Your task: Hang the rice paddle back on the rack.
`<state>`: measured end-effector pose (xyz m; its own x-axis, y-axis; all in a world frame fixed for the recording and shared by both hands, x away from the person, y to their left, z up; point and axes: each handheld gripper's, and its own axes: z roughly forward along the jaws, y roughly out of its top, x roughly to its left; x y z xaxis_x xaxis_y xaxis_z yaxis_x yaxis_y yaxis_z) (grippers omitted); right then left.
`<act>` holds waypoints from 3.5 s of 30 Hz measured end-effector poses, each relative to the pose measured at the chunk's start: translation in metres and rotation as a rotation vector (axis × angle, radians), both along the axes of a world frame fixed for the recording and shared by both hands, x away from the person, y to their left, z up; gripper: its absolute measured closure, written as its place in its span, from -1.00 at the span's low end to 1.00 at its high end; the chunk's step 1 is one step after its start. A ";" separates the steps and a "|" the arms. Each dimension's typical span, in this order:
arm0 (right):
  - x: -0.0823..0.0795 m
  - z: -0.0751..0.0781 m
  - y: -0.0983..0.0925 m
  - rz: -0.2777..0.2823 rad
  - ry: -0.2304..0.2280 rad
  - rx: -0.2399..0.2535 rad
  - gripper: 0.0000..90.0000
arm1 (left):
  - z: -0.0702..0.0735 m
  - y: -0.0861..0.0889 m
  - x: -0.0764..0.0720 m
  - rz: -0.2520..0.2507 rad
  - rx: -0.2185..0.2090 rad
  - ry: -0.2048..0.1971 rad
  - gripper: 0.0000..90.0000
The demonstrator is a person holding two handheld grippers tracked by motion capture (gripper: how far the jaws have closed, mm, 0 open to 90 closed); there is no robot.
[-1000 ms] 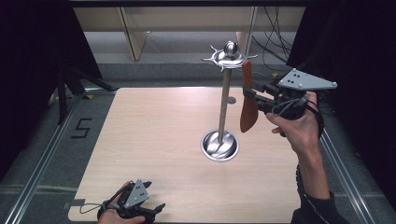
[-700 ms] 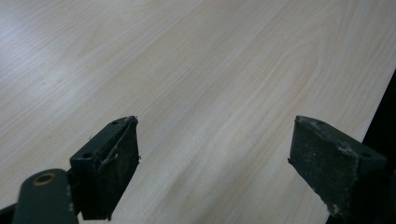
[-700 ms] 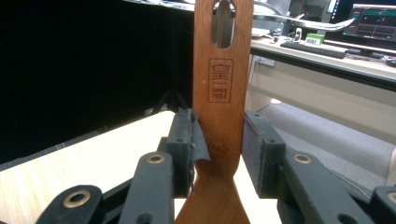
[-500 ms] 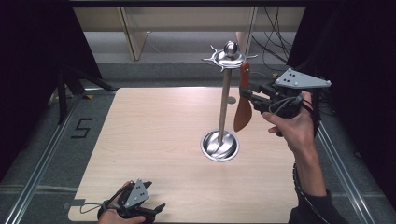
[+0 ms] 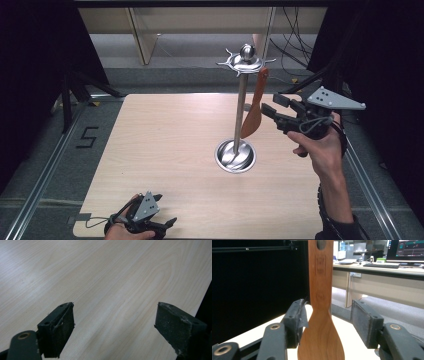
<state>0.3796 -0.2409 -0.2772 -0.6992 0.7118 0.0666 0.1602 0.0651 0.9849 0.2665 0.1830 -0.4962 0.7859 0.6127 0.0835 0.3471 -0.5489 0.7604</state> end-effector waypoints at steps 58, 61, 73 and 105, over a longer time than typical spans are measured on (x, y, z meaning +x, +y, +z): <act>-0.027 -0.112 -0.032 -0.050 0.237 -0.224 -0.15 | 0.002 -0.002 -0.002 -0.001 0.013 -0.034 -0.67; -0.029 -0.114 -0.031 -0.047 0.263 -0.231 -0.16 | 0.003 0.000 -0.002 -0.005 0.000 -0.018 -0.67; -0.035 -0.124 -0.031 -0.041 0.296 -0.264 -0.18 | 0.003 -0.002 -0.002 -0.005 0.011 -0.022 -0.66; -0.044 -0.140 -0.035 -0.028 0.325 -0.288 -0.19 | 0.002 -0.002 -0.003 -0.006 0.004 -0.020 -0.66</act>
